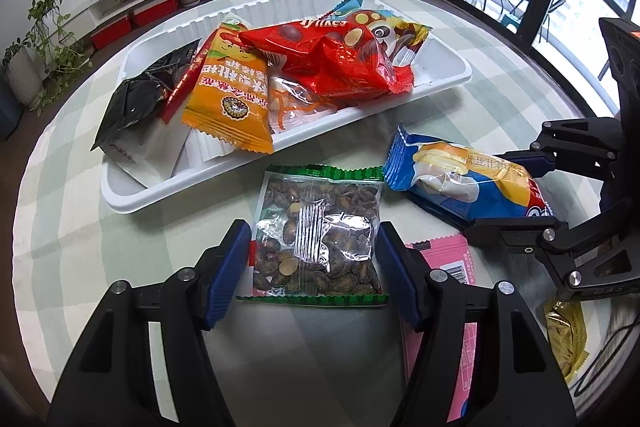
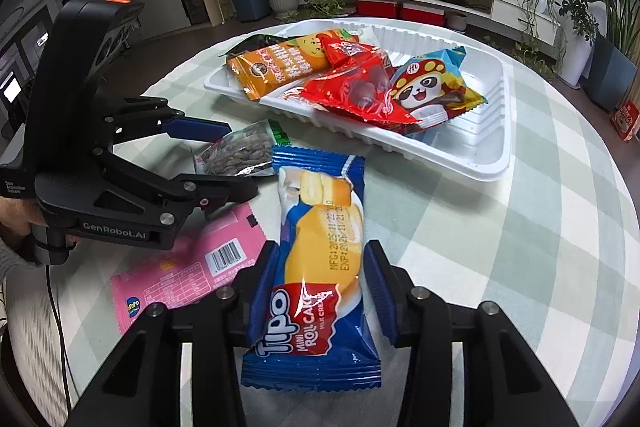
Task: Organize snacks
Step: 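Grasp the seed packet with the left tool while the right tool grasps the Tipo packet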
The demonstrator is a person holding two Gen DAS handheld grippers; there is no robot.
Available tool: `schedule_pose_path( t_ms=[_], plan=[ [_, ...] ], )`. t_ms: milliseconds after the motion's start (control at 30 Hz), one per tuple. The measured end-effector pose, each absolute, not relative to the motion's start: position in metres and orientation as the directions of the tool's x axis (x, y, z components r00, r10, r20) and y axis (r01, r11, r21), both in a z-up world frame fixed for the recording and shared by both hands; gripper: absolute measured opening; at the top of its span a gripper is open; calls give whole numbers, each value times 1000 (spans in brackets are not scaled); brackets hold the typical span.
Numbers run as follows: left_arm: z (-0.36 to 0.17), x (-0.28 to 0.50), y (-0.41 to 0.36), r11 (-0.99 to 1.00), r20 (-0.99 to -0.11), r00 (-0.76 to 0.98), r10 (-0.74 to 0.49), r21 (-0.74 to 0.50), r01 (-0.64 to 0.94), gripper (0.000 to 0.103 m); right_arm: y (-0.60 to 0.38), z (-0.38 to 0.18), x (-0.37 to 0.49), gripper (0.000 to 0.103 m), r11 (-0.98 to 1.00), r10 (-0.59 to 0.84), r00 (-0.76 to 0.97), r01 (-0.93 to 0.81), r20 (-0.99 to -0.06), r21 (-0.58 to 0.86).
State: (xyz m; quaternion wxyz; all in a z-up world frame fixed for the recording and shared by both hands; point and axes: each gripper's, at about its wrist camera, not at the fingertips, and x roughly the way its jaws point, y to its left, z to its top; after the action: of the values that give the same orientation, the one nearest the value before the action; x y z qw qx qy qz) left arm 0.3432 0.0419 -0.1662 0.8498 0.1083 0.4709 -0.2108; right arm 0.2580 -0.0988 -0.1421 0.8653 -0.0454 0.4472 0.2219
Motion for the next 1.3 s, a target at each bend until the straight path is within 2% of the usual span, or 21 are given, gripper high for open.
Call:
schedule_pose_path(
  t_ms=[133,367,567,967,1300],
  plan=[
    [-165,343,47,892,-839,472,-272,-36,450,55,-99,-142,257,42,894,355,496,-428,-792,133],
    [-163,343,56,899,-831,466,-305,-90,429,45,-104,-141,257,41,891,378,490,-422,-786,166],
    [-161,340,60,898,-826,446,-344,-150,414,41,-111,-140,258,40,882,422,472,-413,-774,229],
    [-159,331,68,896,-823,423,-380,-214,389,40,-136,-141,263,40,845,529,440,-349,-726,404],
    [-160,326,65,901,-829,425,-364,-197,387,40,-119,-142,267,40,873,468,453,-373,-759,316]
  ],
)
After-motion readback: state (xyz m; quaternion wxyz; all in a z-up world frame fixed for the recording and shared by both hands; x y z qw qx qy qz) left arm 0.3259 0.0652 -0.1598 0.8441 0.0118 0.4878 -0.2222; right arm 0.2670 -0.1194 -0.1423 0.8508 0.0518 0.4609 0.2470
